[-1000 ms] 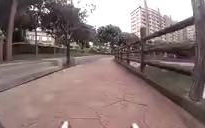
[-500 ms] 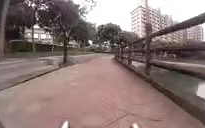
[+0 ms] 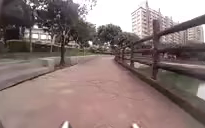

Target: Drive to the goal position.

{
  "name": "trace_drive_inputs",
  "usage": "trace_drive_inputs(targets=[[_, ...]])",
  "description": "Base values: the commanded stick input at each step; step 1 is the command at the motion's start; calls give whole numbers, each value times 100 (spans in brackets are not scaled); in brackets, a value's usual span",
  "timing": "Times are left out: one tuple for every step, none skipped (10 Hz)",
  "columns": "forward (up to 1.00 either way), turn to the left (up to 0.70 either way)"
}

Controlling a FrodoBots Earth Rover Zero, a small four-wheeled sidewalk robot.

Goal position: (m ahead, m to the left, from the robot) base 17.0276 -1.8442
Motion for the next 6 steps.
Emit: trace_drive_inputs(targets=[[70, 0], [70, 0], [70, 0], [70, 0], [70, 0], [70, 0]])
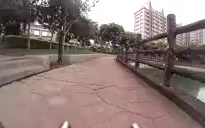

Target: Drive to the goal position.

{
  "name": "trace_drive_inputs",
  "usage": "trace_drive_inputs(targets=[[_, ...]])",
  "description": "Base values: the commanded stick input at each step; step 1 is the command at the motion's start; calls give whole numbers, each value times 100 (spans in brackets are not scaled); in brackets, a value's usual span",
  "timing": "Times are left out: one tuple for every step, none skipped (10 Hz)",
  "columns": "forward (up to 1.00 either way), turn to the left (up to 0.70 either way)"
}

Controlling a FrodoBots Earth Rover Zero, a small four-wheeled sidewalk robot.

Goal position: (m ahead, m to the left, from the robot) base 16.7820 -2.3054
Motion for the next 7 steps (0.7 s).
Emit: trace_drive_inputs(targets=[[70, 0], [70, 0], [70, 0], [70, 0], [70, 0], [70, 0], [70, 0]])
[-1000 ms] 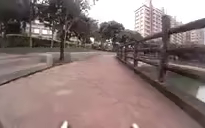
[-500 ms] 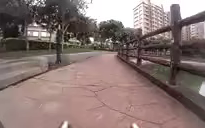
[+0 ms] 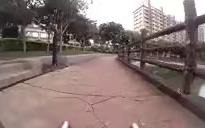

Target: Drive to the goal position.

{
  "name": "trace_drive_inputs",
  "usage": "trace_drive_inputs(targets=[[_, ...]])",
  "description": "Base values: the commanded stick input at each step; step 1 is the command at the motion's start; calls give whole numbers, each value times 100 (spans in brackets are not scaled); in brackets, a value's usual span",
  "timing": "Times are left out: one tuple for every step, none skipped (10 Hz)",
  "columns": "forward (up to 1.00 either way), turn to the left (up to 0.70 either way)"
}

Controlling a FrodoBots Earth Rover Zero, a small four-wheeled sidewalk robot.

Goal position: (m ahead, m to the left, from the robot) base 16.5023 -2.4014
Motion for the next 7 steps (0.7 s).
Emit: trace_drive_inputs(targets=[[70, 0], [70, 0], [70, 0], [70, 0], [70, 0], [70, 0], [70, 0]])
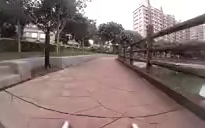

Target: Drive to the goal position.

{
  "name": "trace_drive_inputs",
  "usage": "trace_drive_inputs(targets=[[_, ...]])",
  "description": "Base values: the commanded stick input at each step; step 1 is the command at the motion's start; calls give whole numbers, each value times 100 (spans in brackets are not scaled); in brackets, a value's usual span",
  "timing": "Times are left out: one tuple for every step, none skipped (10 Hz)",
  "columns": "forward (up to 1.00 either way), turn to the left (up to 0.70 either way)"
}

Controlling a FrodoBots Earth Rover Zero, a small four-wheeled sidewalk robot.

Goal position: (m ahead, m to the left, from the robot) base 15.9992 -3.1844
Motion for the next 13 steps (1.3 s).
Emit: trace_drive_inputs(targets=[[70, 0], [70, 0], [70, 0], [70, 0], [70, 0], [70, 0], [70, 0], [70, 0], [70, 0], [70, 0], [70, 0], [70, 0], [70, 0]])
